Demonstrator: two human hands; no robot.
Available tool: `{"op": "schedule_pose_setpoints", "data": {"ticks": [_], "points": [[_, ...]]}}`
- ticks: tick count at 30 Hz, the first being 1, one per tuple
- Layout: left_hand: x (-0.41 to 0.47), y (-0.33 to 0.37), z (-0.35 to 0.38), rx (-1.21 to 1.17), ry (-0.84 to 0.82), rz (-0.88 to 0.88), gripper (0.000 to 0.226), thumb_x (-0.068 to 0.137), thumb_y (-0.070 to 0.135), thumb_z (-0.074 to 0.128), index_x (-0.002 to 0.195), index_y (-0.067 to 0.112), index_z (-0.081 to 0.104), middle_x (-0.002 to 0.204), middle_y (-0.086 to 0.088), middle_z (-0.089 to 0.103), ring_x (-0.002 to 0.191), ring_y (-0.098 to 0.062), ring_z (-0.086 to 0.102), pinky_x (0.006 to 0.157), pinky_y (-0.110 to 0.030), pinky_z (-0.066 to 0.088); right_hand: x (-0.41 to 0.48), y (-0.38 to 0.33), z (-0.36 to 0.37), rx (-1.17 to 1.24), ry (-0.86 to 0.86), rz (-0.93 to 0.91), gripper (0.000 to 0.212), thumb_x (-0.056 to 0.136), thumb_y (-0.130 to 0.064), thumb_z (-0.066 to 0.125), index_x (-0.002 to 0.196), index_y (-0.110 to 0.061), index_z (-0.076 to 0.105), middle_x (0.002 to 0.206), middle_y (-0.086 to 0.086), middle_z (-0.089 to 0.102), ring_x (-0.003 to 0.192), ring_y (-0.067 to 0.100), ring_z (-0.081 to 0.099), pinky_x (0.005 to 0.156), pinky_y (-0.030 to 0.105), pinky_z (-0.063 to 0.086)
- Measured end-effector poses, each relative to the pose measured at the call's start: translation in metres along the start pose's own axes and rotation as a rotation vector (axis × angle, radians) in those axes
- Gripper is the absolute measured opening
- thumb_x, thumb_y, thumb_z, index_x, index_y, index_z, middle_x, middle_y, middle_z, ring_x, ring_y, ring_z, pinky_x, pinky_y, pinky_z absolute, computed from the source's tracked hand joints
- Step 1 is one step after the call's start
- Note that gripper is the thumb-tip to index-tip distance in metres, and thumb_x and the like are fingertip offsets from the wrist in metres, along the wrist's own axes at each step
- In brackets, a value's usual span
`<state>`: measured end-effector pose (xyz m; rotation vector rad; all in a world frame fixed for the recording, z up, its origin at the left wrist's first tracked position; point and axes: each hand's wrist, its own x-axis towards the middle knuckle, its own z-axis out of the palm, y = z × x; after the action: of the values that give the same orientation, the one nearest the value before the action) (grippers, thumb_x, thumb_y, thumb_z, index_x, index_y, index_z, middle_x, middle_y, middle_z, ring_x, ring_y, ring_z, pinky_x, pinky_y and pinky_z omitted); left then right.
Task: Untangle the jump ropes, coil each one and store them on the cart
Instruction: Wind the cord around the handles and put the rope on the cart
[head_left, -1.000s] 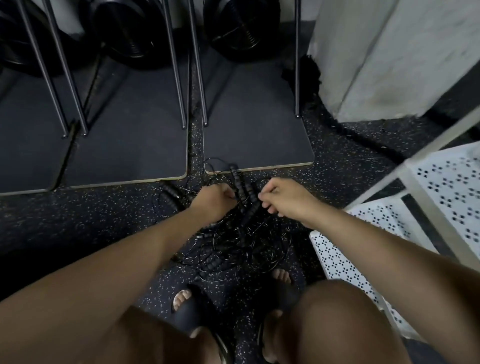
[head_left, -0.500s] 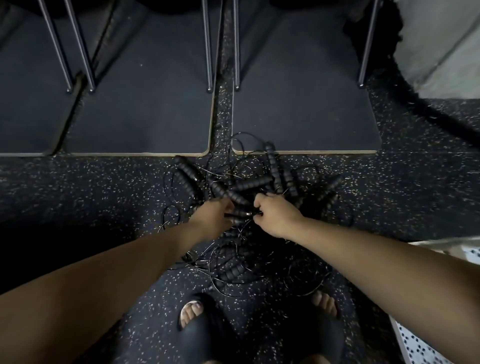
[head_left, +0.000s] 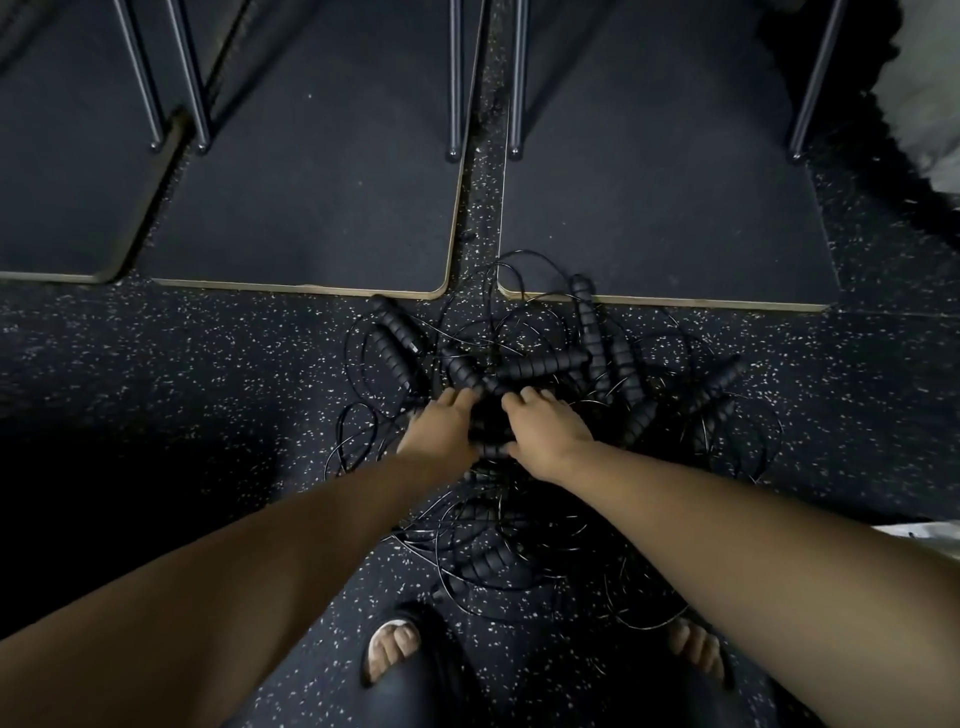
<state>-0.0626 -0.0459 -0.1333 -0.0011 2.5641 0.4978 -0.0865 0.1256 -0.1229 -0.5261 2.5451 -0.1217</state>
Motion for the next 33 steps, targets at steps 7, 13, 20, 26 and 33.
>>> {"op": "schedule_pose_setpoints", "data": {"ticks": [7, 13, 20, 26, 33], "points": [[-0.005, 0.006, 0.009, 0.011, 0.006, 0.046, 0.079, 0.089, 0.022, 0.077, 0.157, 0.023, 0.038, 0.147, -0.005, 0.048, 0.138, -0.033, 0.05, 0.113, -0.053, 0.042, 0.001, 0.005, 0.007, -0.091, 0.081, 0.021, 0.047, 0.101, -0.025, 0.071, 0.141, -0.011, 0.051, 0.137, 0.011, 0.053, 0.129, 0.029, 0.05, 0.11, 0.038, 0.038], [-0.006, -0.001, -0.016, 0.002, 0.075, 0.01, 0.085, 0.082, 0.036, 0.088, 0.152, 0.031, 0.039, 0.145, 0.001, 0.051, 0.137, -0.028, 0.05, 0.115, -0.055, 0.039, -0.029, 0.024, -0.029, 0.016, 0.153, -0.106, 0.028, 0.103, -0.012, 0.063, 0.13, -0.01, 0.052, 0.129, 0.01, 0.051, 0.122, 0.028, 0.049, 0.107, 0.036, 0.04], [-0.027, 0.011, -0.066, -0.388, 0.108, -0.014, 0.088, 0.076, 0.033, 0.095, 0.15, 0.027, 0.048, 0.134, 0.006, 0.06, 0.12, -0.018, 0.061, 0.099, -0.032, 0.051, -0.085, 0.027, -0.107, 0.414, 0.251, -0.046, 0.031, 0.109, -0.023, 0.059, 0.136, -0.011, 0.051, 0.137, 0.006, 0.053, 0.127, 0.022, 0.052, 0.108, 0.036, 0.043], [-0.071, 0.063, -0.106, -0.745, -0.11, 0.128, 0.063, 0.083, 0.021, 0.092, 0.137, 0.036, 0.063, 0.145, 0.004, 0.061, 0.132, -0.016, 0.06, 0.115, -0.041, 0.049, -0.133, -0.004, -0.184, 0.721, 0.367, -0.02, 0.043, 0.108, -0.027, 0.063, 0.148, -0.016, 0.053, 0.138, 0.003, 0.062, 0.125, 0.018, 0.059, 0.113, 0.039, 0.045], [-0.123, 0.113, -0.143, -0.837, -0.225, 0.23, 0.027, 0.097, 0.019, 0.079, 0.124, 0.02, 0.074, 0.121, -0.006, 0.078, 0.11, -0.018, 0.074, 0.106, -0.037, 0.057, -0.185, -0.035, -0.259, 1.136, 0.544, -0.072, 0.017, 0.108, -0.018, 0.062, 0.12, -0.01, 0.07, 0.097, -0.006, 0.071, 0.088, 0.008, 0.061, 0.092, 0.037, 0.051]]}}
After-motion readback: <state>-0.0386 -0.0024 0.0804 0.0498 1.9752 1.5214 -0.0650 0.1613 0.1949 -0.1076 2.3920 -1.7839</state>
